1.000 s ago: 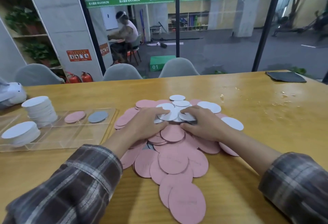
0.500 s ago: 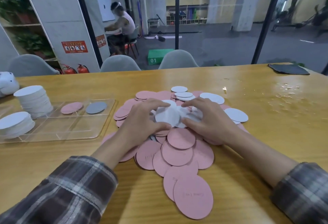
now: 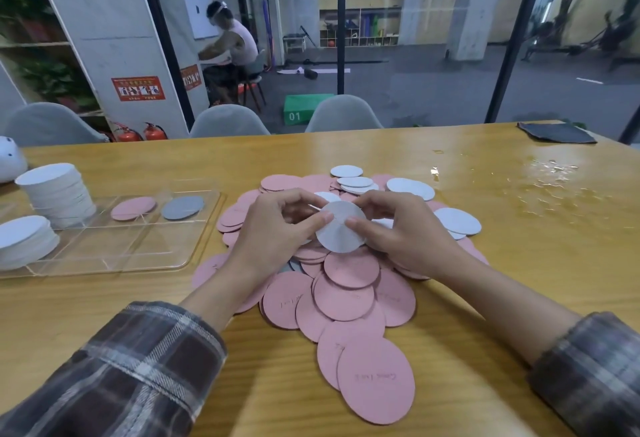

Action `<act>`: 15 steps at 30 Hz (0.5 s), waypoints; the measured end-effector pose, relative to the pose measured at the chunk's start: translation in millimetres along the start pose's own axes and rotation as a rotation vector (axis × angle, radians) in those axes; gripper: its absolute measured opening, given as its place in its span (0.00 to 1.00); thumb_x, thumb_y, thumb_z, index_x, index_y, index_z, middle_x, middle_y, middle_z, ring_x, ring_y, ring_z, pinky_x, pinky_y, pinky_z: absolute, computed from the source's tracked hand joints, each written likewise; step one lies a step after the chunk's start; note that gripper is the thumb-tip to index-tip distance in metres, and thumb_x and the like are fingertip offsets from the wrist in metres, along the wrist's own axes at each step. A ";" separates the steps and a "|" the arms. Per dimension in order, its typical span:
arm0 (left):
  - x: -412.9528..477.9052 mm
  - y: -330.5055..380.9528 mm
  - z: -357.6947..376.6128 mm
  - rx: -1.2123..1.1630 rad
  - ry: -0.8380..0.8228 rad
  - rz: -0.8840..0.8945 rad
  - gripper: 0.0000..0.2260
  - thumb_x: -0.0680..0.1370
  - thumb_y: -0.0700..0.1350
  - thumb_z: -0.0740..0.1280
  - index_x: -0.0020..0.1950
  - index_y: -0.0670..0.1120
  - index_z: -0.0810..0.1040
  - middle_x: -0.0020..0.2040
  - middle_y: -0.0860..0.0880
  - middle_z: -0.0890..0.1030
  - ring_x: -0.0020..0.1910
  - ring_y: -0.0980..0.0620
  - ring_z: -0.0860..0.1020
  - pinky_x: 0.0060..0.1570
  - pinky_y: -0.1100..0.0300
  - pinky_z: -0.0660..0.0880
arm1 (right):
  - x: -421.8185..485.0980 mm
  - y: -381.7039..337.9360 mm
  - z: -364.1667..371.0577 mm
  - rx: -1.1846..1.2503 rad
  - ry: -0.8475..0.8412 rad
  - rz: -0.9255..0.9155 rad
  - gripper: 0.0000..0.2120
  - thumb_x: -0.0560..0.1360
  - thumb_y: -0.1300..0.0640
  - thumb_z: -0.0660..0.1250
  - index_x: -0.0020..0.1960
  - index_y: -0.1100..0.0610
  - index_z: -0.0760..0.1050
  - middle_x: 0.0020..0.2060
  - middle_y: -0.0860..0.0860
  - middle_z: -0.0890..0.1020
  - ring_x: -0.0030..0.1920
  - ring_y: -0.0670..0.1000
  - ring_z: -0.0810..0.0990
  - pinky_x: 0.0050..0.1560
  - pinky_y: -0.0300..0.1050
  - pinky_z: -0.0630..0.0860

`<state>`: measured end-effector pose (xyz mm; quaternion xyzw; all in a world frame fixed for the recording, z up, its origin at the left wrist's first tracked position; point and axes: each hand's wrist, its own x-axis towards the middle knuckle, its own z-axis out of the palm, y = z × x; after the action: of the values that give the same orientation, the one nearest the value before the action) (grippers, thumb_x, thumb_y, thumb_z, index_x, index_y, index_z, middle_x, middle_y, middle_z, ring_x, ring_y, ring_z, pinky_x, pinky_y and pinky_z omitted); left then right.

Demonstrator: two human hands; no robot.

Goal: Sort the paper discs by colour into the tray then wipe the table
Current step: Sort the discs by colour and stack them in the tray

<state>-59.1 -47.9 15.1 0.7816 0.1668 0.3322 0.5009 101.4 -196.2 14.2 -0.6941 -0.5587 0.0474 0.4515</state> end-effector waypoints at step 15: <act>8.3 -16.8 20.1 0.677 -0.076 0.118 0.20 0.78 0.59 0.72 0.65 0.50 0.83 0.51 0.52 0.76 0.55 0.52 0.73 0.59 0.59 0.69 | 3.2 17.1 -20.0 -0.112 0.196 0.109 0.04 0.78 0.53 0.71 0.47 0.54 0.81 0.39 0.47 0.84 0.42 0.50 0.81 0.44 0.48 0.77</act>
<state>-38.1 -49.1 -2.6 0.9236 0.2035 0.2569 0.1989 126.5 -204.4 15.7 -0.7488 -0.4750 -0.0276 0.4614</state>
